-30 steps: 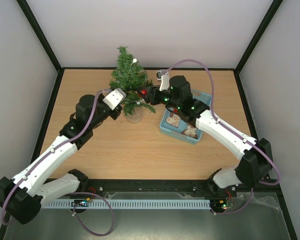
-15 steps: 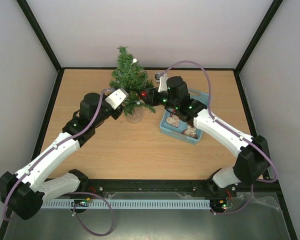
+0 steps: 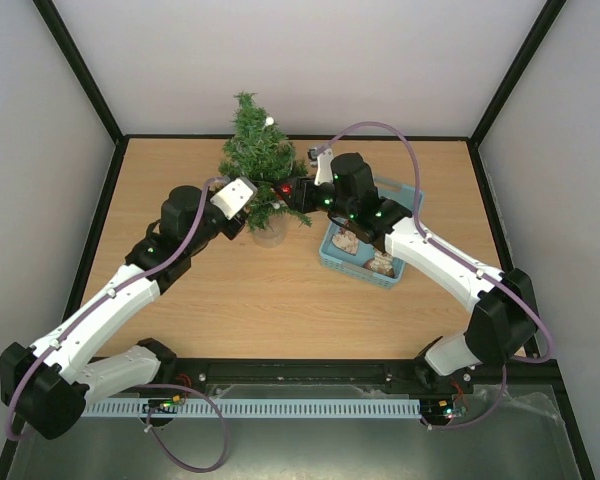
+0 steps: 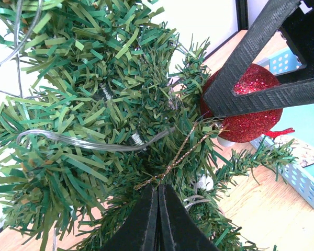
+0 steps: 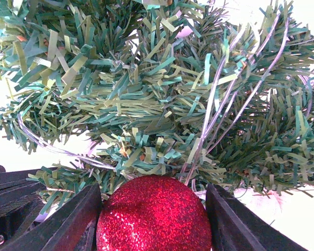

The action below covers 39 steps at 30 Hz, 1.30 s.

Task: Decorate the small christmas tree
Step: Hang the decoration item on the Christmas tree.

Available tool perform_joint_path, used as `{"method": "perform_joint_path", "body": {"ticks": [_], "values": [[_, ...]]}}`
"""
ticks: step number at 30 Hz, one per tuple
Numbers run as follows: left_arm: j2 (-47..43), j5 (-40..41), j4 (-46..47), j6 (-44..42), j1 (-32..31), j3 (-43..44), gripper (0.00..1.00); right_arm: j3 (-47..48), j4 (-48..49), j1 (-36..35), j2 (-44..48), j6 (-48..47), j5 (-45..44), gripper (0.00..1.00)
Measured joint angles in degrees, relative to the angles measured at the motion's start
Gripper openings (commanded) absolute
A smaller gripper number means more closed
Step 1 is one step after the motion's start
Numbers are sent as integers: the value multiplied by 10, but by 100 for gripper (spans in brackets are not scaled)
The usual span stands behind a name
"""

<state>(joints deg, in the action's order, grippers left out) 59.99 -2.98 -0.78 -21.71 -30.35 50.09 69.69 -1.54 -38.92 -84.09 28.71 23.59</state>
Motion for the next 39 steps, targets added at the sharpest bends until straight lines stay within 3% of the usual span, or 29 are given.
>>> {"method": "perform_joint_path", "body": {"ticks": [18, 39], "values": [[-7, -40, 0, -16, 0, -2, 2, 0, 16, -1, 0, -3, 11, 51], [-16, -6, 14, -50, 0, -24, 2, 0, -3, -2, 0, -32, -12, 51]]}}
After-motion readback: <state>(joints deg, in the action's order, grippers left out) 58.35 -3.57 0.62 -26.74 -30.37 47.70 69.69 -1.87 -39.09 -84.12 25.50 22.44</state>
